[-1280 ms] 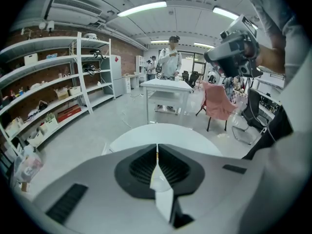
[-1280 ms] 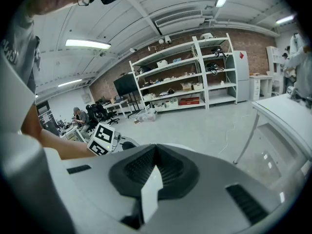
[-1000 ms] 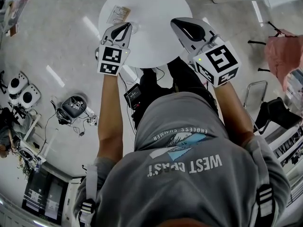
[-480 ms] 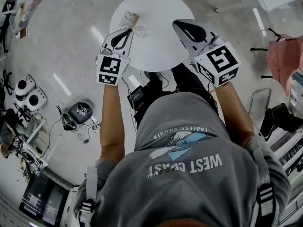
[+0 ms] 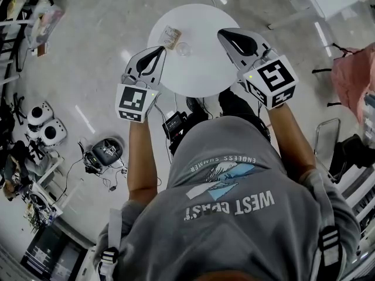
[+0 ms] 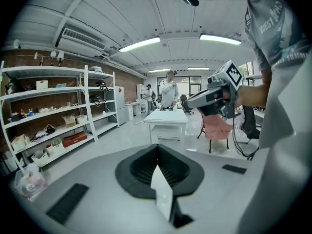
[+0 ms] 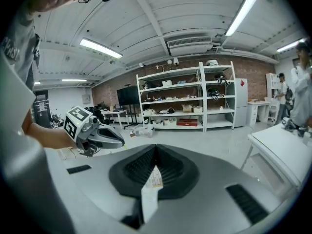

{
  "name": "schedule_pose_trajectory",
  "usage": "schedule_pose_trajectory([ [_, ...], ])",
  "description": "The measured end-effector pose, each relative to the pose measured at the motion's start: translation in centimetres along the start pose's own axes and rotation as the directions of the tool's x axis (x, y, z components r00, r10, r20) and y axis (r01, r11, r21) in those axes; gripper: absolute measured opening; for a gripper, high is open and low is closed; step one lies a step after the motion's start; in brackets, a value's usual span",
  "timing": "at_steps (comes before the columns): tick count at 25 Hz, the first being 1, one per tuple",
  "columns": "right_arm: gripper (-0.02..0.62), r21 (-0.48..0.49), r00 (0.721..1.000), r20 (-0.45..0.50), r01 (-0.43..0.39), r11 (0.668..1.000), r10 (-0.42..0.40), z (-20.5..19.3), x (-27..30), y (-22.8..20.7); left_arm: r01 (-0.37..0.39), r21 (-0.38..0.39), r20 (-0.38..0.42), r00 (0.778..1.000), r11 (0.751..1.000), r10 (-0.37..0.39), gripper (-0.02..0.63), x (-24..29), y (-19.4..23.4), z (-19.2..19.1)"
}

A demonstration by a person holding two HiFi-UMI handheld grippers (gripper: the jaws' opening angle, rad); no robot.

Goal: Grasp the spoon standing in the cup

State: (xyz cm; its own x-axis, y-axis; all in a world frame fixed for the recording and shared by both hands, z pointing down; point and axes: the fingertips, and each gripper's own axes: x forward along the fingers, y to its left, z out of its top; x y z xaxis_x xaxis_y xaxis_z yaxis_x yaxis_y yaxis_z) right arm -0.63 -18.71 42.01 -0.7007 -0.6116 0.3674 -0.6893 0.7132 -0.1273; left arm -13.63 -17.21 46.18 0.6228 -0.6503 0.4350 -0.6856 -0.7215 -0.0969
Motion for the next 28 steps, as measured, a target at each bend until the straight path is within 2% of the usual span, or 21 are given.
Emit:
schedule_pose_trajectory([
  [5, 0.003, -0.034, 1.000, 0.025, 0.012, 0.999, -0.011, 4.0, 0.4, 0.1, -0.004, 0.002, 0.069, 0.998, 1.000, 0.004, 0.005, -2.5, 1.7, 4.3],
  [14, 0.003, -0.067, 0.996, 0.086, 0.024, 0.997, -0.018, 6.7, -1.4, 2.0, -0.012, 0.032, 0.178, 0.984, 0.999, 0.007, 0.005, -7.1, 0.7, 8.6],
  [21, 0.003, -0.087, 0.990, 0.142, 0.022, 0.996, -0.010, 8.8, -2.5, 3.1, -0.023, 0.034, 0.262, 0.965, 0.999, 0.014, 0.005, -10.0, 0.1, 11.3],
  [28, 0.002, -0.144, 0.982, 0.190, 0.027, 0.989, 0.001, 10.3, -3.4, 4.4, -0.046, 0.041, 0.307, 0.951, 0.998, 0.031, 0.005, -12.3, -0.1, 12.5],
])
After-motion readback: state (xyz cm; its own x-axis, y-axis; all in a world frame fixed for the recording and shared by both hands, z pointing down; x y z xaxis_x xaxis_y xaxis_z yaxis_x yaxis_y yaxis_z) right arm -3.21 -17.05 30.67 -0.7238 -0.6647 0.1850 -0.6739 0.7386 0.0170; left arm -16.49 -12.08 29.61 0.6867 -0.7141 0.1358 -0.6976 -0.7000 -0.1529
